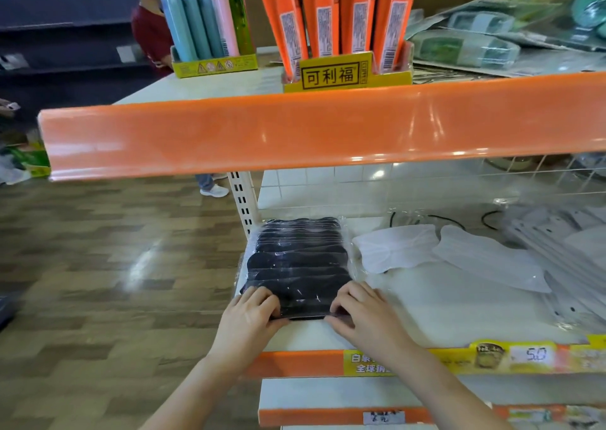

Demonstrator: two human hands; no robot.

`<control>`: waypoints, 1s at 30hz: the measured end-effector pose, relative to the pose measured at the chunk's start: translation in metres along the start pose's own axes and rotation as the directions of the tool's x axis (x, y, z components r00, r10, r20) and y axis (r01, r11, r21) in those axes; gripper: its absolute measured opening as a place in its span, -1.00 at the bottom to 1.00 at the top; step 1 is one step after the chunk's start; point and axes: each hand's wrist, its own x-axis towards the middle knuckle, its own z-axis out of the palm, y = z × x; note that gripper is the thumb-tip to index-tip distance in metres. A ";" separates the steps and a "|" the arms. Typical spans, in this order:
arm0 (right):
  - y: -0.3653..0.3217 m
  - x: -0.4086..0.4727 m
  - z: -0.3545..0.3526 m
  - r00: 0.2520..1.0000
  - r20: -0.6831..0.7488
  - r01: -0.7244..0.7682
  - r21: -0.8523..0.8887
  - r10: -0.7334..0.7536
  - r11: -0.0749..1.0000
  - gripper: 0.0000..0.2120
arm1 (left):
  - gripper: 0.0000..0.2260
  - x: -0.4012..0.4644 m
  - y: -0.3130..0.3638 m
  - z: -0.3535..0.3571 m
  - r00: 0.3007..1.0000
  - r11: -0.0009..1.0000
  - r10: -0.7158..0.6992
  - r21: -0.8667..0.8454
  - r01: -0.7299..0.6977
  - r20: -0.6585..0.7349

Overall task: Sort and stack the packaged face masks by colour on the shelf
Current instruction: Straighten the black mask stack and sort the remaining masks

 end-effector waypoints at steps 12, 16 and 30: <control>-0.001 -0.003 0.004 0.995 -0.102 -0.010 -0.048 0.005 0.999 -0.75 | -0.81 0.006 0.015 0.006 0.999 0.998 -0.043 0.050 0.043 -0.004; 0.000 -0.003 0.005 0.995 -0.101 -0.011 -0.054 0.005 0.998 -0.74 | -0.64 0.003 0.019 0.010 0.996 0.999 -0.037 0.031 0.035 0.082; 0.022 -0.006 -0.020 0.974 -0.217 -0.085 -0.098 0.062 0.991 -0.79 | -0.76 0.059 0.109 0.036 0.989 0.992 -0.110 -0.072 0.103 -0.095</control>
